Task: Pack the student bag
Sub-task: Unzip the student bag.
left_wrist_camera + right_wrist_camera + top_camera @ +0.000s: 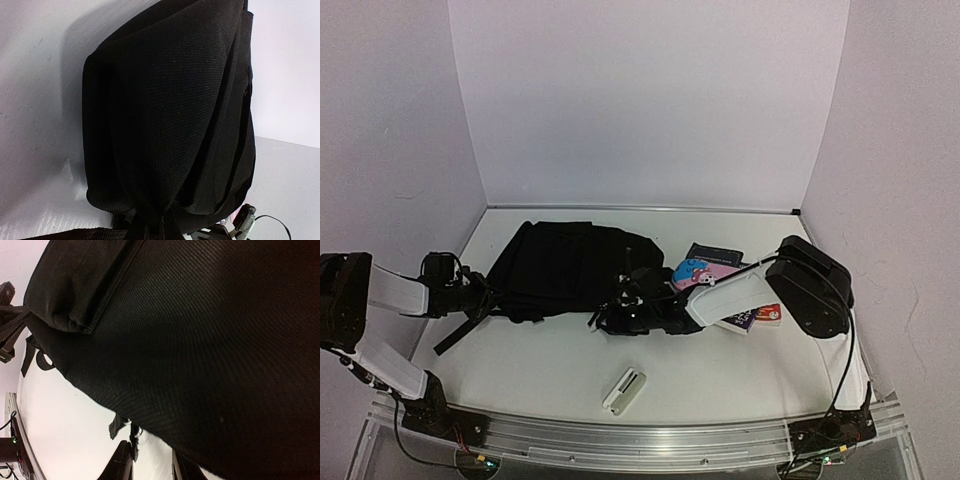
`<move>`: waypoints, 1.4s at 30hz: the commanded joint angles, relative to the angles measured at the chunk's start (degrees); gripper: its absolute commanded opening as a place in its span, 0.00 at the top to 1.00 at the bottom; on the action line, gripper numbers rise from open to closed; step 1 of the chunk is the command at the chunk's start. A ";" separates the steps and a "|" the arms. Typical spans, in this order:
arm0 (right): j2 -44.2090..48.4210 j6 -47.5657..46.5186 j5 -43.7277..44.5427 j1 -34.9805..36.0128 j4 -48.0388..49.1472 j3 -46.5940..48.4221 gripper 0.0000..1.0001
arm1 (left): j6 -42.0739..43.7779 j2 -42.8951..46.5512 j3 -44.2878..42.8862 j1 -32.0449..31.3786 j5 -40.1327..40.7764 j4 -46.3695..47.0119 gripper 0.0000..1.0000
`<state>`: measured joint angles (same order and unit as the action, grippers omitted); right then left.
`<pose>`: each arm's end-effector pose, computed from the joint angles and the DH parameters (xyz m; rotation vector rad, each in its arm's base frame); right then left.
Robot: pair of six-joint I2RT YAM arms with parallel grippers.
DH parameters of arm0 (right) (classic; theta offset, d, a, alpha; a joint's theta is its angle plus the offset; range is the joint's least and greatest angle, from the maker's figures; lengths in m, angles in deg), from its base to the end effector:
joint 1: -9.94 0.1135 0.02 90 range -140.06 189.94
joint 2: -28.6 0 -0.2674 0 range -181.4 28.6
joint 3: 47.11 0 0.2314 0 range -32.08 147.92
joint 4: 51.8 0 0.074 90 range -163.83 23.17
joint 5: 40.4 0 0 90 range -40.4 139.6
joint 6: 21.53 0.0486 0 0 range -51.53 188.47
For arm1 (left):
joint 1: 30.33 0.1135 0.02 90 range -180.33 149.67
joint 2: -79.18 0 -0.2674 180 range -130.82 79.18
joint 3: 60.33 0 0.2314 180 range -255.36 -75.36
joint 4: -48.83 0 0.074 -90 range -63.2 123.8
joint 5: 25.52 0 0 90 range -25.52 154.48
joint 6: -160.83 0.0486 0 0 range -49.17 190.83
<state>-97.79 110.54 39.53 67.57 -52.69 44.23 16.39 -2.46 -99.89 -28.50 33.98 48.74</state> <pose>0.2427 0.3988 0.1243 -0.4387 2.4012 1.0894 0.2394 -0.0170 0.1452 -0.8790 2.2614 -1.0620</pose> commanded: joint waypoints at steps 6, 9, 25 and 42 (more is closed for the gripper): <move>-2.61 -0.17 0.36 0.00 1.59 4.29 0.79 | 0.76 0.45 -0.87 0.02 -0.92 -1.03 1.00; -2.26 0.27 1.74 -0.01 1.59 4.35 0.91 | 0.96 0.62 -0.77 0.04 -0.56 -1.29 1.00; 13.33 4.70 22.35 -2.85 -10.43 -5.11 1.00 | 8.40 5.30 -1.32 4.43 3.24 -10.53 1.00; 16.09 -15.38 -1.83 -7.11 -11.11 -4.56 1.00 | 24.26 16.09 -10.77 4.78 7.71 -26.51 0.30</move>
<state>-85.39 102.41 44.38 59.90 -62.74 37.68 32.27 6.62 -104.16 -22.42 37.26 28.48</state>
